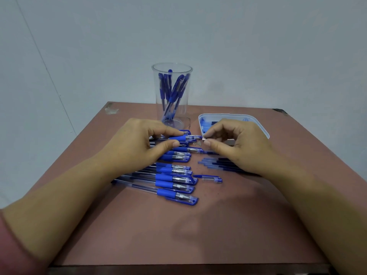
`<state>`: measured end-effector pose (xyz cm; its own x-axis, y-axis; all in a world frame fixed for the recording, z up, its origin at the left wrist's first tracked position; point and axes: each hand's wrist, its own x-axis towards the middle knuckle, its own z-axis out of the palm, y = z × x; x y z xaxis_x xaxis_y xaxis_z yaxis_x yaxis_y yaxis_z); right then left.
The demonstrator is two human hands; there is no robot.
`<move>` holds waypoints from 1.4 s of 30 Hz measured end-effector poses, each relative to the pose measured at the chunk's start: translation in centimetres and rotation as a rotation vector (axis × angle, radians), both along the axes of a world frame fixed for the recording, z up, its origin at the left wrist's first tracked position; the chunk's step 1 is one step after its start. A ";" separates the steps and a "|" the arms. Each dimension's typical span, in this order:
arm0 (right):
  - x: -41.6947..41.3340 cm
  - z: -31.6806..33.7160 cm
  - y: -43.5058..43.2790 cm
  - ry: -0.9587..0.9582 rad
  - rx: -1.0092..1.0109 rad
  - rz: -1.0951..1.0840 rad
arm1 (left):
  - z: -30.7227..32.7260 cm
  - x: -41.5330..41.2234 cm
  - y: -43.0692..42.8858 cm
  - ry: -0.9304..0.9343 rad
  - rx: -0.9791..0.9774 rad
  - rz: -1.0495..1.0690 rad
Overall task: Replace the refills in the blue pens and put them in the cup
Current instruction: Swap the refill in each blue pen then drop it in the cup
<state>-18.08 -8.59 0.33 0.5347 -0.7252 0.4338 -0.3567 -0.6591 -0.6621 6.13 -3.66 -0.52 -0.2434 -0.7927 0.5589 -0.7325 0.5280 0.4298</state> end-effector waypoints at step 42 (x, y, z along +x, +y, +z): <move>0.9 -0.7 0.0 0.140 -0.072 0.031 | -0.5 -0.5 -0.1 -0.020 -0.026 0.003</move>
